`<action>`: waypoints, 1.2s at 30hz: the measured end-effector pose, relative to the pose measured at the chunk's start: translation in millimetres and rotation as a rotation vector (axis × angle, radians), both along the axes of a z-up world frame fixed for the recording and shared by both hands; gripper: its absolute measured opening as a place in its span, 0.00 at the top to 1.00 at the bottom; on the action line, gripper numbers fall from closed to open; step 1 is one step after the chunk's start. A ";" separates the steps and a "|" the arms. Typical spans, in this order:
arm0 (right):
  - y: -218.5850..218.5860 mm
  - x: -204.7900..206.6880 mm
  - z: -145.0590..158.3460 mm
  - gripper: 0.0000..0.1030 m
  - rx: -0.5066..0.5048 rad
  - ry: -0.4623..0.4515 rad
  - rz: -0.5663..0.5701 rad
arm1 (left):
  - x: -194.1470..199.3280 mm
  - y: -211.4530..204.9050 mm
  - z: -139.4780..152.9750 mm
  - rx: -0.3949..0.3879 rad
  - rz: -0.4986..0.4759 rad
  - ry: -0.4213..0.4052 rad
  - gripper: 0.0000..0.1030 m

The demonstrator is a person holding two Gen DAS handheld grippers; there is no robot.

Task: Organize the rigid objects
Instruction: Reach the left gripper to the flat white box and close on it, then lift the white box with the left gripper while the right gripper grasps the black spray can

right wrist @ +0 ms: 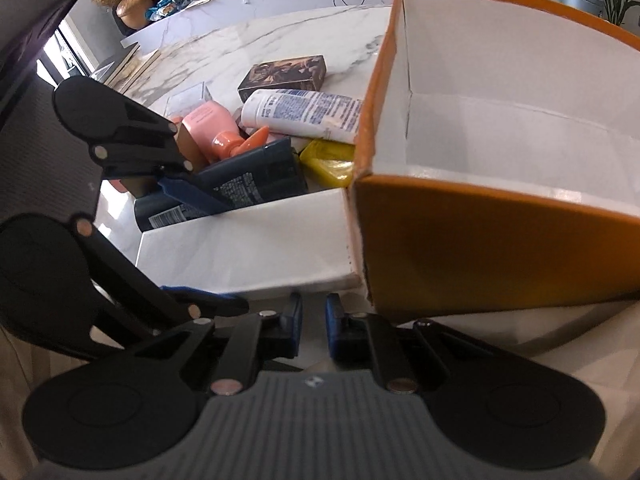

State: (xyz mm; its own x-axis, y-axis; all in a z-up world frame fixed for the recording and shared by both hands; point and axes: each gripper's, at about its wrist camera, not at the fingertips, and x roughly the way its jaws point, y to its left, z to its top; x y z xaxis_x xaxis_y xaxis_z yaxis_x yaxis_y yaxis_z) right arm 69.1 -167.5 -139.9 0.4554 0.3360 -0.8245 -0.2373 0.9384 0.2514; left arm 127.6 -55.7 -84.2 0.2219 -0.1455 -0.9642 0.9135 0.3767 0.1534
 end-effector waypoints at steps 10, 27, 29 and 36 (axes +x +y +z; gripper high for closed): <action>-7.5 -1.7 -1.4 0.94 0.028 0.006 -0.015 | 11.2 -12.9 -10.4 -0.016 0.029 0.018 0.21; -7.8 -6.1 10.4 0.79 0.024 -0.018 -0.033 | -3.5 18.2 12.4 -0.064 0.205 -0.062 0.31; -6.1 -7.9 14.8 0.70 0.027 -0.029 -0.029 | -5.6 31.2 17.4 -0.076 0.267 -0.085 0.32; 11.6 1.3 23.8 0.68 0.073 -0.012 -0.019 | -4.3 64.6 51.8 -0.151 0.446 -0.163 0.32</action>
